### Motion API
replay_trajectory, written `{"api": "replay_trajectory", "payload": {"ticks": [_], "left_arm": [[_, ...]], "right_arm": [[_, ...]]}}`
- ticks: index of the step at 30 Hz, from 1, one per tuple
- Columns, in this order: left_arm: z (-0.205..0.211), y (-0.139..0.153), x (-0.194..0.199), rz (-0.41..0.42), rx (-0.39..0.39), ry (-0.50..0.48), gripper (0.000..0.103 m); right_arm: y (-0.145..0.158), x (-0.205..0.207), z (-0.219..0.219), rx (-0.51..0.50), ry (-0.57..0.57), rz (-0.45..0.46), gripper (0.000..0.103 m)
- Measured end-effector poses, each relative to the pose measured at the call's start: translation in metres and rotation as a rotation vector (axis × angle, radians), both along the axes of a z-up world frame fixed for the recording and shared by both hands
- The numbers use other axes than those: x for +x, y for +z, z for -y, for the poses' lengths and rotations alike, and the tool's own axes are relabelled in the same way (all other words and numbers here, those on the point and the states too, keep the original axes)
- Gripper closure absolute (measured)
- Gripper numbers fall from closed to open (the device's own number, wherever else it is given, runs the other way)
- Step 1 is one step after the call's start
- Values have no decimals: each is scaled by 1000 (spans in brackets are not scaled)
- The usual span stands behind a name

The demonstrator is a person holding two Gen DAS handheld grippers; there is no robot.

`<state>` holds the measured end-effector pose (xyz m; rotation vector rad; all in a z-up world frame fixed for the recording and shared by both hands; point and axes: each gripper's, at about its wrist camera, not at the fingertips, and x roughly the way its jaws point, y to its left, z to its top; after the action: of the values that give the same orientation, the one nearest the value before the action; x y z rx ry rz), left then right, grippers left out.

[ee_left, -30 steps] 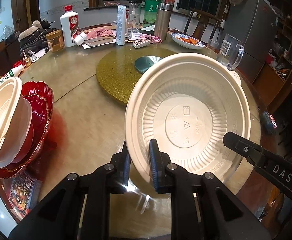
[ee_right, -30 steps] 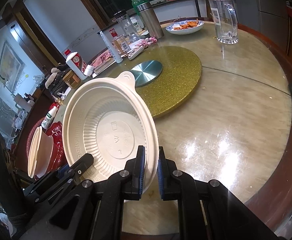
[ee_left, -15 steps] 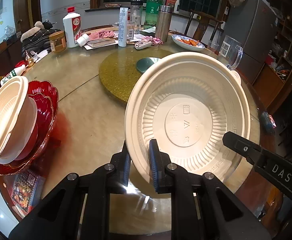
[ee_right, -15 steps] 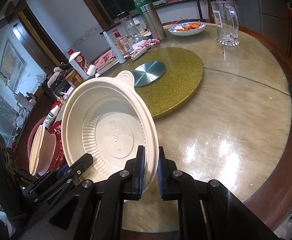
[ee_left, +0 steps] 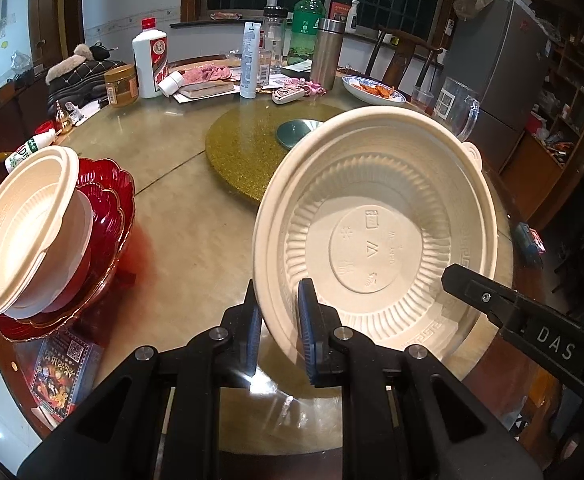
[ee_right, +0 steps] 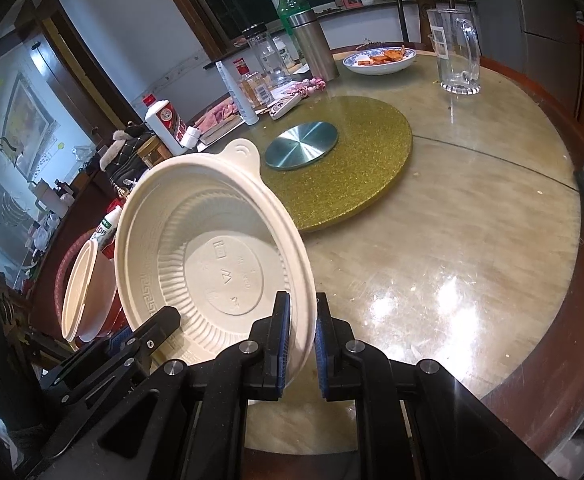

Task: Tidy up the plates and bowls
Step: 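Lift the cream bowl and carry it to the red bowl stack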

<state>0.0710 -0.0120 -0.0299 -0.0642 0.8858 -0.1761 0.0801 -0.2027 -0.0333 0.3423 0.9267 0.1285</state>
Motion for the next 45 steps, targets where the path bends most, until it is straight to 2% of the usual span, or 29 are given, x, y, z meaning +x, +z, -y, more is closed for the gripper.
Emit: {"api": "replay_trajectory", "payload": {"ticks": [22,45], "left_arm": [[-29,8,-14,18,-25,48,88],[-76,15,-29,38,-9,158,88]], "right_arm": [[7,-5,-28,-12,62,17,92],[12,-3,-78,-5,193,39,92]]}}
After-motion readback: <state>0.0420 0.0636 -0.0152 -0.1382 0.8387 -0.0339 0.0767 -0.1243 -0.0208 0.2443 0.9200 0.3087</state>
